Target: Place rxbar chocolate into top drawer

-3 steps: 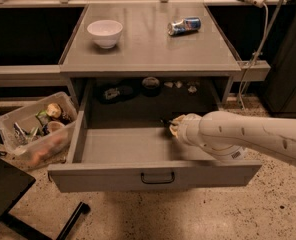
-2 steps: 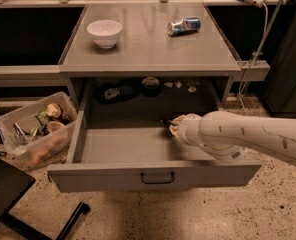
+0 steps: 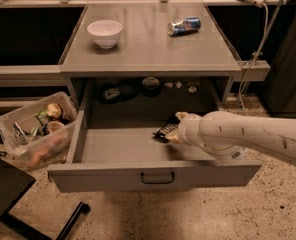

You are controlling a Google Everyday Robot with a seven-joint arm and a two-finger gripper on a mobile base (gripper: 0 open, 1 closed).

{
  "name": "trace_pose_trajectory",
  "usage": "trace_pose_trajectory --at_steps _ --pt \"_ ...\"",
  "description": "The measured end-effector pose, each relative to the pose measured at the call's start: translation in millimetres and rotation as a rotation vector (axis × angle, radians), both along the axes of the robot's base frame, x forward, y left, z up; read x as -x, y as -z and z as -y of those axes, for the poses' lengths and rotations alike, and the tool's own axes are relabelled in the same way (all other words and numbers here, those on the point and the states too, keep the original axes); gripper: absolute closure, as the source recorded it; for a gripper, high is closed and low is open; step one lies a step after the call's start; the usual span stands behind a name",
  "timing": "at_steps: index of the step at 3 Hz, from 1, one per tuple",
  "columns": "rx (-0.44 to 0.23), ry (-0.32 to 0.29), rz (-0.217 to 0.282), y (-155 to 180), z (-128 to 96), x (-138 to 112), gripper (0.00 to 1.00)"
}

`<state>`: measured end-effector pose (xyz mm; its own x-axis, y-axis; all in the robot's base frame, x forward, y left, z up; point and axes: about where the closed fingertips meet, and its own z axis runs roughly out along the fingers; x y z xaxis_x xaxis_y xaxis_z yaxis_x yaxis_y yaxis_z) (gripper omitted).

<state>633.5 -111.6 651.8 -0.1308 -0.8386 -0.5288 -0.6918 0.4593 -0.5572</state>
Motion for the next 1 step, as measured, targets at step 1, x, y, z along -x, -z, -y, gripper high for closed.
trace_pose_trajectory --at_steps 1 --pt "0.0 0.0 0.0 0.0 0.0 0.0 0.0"
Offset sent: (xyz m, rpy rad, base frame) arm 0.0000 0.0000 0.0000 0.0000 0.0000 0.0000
